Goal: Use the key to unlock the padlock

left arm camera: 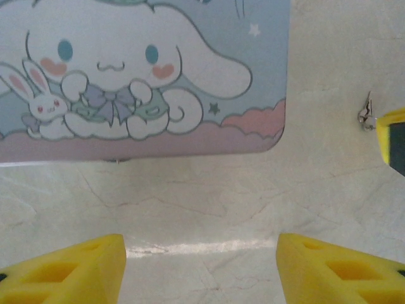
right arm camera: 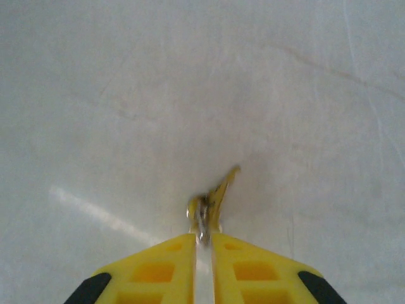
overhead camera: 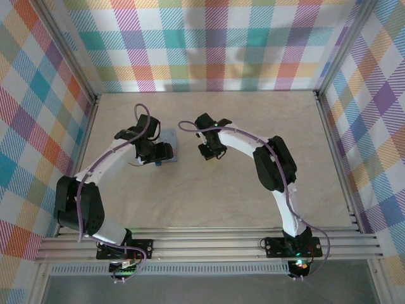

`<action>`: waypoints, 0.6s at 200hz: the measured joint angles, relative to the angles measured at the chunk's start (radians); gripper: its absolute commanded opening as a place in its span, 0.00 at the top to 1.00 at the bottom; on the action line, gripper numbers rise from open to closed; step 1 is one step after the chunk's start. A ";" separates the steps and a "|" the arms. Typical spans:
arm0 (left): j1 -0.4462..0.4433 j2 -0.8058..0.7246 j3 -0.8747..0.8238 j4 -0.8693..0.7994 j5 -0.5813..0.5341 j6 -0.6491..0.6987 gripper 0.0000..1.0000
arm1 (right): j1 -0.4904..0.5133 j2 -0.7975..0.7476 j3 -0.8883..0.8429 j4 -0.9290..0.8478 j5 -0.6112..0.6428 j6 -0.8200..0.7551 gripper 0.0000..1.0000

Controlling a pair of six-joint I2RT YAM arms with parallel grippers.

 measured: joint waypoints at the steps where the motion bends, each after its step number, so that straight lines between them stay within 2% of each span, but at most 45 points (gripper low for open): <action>1: 0.000 -0.002 -0.002 0.001 0.000 -0.001 0.36 | 0.000 -0.007 -0.008 0.004 0.000 0.001 0.89; 18: 0.000 -0.037 -0.044 0.017 0.017 -0.014 0.36 | 0.000 -0.072 -0.084 0.042 -0.026 0.025 0.94; 41: 0.000 -0.080 -0.106 0.047 0.045 -0.030 0.36 | 0.000 -0.152 -0.184 0.102 -0.060 0.053 0.94; 75: -0.001 -0.112 -0.185 0.095 0.088 -0.063 0.36 | 0.000 -0.212 -0.276 0.153 -0.070 0.090 0.80; 120: -0.008 -0.133 -0.214 0.127 0.105 -0.089 0.36 | 0.000 -0.187 -0.229 0.156 -0.051 0.095 0.69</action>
